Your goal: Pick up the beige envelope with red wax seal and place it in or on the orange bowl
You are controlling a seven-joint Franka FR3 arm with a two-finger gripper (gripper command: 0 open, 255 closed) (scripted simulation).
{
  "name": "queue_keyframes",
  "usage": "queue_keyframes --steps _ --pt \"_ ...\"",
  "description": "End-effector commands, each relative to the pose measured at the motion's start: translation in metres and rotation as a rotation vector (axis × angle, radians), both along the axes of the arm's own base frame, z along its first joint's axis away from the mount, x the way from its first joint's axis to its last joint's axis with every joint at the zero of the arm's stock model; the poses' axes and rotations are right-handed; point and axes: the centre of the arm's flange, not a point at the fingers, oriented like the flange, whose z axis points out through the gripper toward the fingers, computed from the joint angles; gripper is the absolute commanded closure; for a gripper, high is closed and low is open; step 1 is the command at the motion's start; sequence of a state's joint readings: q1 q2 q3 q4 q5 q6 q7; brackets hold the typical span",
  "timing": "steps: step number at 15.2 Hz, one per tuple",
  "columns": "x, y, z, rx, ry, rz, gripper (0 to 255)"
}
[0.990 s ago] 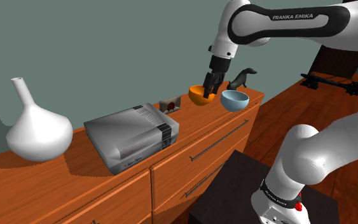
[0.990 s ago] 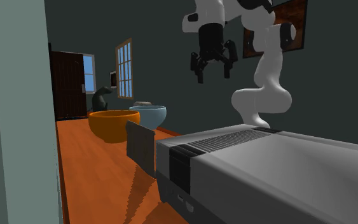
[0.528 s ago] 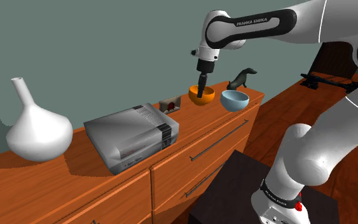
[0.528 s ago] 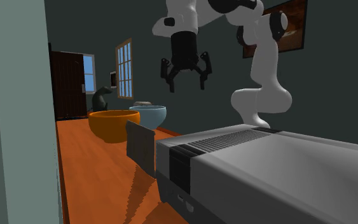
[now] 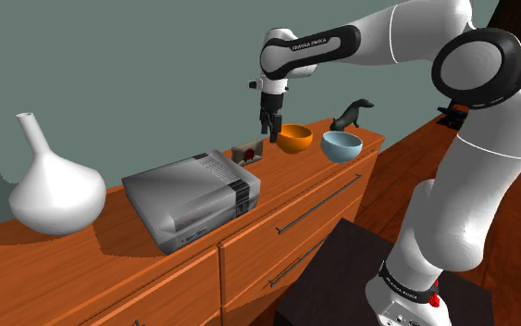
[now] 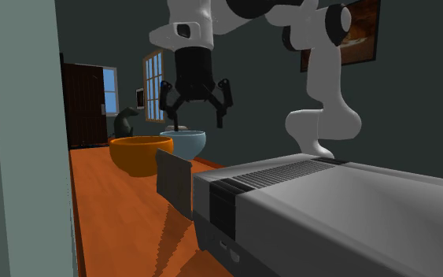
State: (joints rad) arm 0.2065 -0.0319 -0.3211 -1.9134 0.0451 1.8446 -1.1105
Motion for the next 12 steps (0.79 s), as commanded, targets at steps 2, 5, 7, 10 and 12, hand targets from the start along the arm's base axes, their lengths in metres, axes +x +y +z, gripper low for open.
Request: queue_keyframes --steps 2,5,7,10,12 --pt "0.039 0.011 -0.015 -0.017 0.0 0.194 0" --pt "0.073 0.031 -0.029 -0.034 0.001 0.378 0" --pt "0.082 0.038 -0.039 -0.039 0.001 0.43 0" --pt "0.081 0.038 -0.054 -0.039 0.001 0.43 0" --pt "0.081 0.038 -0.065 -0.039 0.001 0.43 0"
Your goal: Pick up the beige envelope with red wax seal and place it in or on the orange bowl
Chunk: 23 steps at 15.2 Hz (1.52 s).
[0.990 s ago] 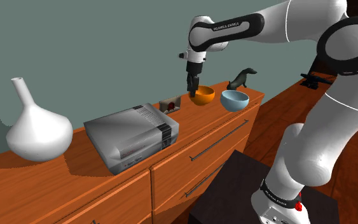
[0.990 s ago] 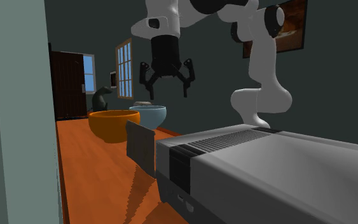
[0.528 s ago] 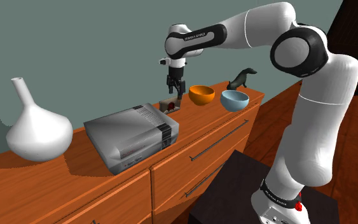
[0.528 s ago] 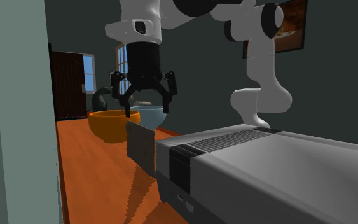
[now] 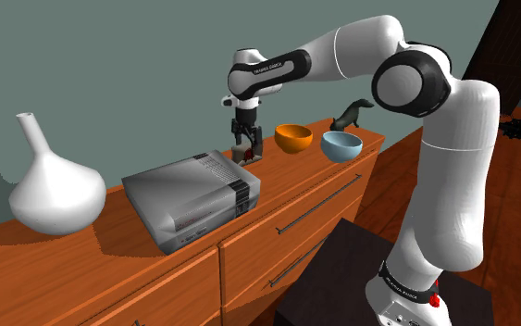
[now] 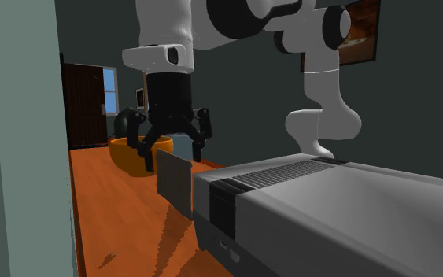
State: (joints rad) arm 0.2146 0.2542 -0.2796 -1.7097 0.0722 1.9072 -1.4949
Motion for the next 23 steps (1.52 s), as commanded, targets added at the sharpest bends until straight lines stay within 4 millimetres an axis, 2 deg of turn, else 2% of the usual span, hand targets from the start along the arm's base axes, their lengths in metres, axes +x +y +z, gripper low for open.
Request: queue_keyframes --steps 1,10,11,20,23 --pt "-0.001 0.0 -0.009 0.0 -0.001 0.001 0" --pt "-0.002 0.0 -0.012 0.0 -0.001 0.001 0" --pt "-0.002 0.0 -0.012 0.0 -0.001 0.001 255" --pt "-0.002 0.0 -0.012 0.0 -0.001 0.001 255" --pt "-0.002 0.0 0.003 0.0 -0.001 0.001 255"
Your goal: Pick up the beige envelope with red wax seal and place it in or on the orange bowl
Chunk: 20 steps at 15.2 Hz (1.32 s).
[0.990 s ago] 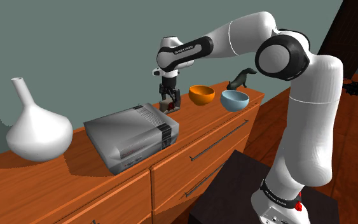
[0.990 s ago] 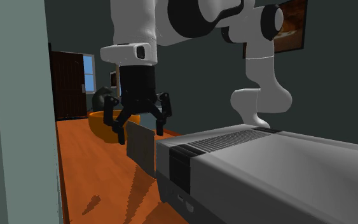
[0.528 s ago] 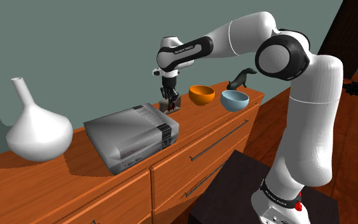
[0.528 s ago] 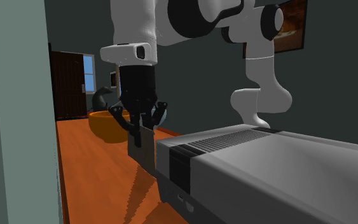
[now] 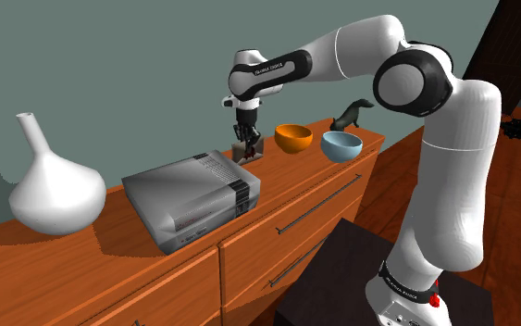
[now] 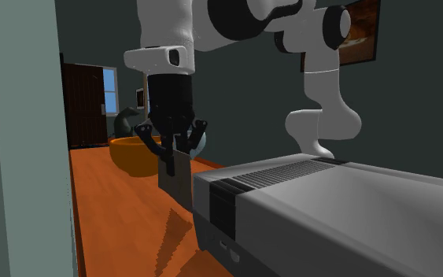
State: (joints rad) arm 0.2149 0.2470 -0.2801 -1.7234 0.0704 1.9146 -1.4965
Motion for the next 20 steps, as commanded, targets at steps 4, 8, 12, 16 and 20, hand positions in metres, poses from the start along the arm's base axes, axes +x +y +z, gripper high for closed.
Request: queue_keyframes --steps 4,8,12,16,20 --pt "0.001 0.0 0.026 0.0 0.0 0.0 255" --pt "0.001 0.0 0.047 0.0 0.0 0.0 255" --pt "0.001 0.0 0.068 0.0 0.0 0.0 255" --pt "0.001 0.0 0.089 0.0 0.0 0.0 255" --pt "0.001 0.0 0.11 0.0 0.0 0.0 255"
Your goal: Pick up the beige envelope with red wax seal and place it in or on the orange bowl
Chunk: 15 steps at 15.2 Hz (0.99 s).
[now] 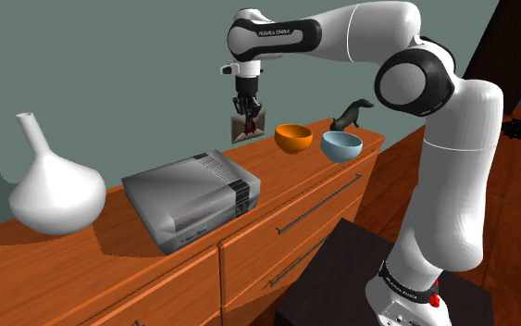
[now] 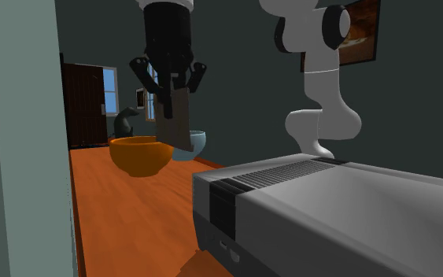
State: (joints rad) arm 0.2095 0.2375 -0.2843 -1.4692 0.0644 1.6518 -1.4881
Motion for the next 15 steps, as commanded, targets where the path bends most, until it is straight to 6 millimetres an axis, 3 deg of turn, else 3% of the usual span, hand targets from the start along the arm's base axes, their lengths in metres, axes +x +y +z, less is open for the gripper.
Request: queue_keyframes --steps 1,10,15 --pt "-0.002 -0.001 0.011 0.0 0.0 0.0 255" --pt "-0.002 -0.001 0.056 0.0 0.0 0.0 255" --pt "-0.016 -0.065 0.062 0.0 0.0 0.0 255"
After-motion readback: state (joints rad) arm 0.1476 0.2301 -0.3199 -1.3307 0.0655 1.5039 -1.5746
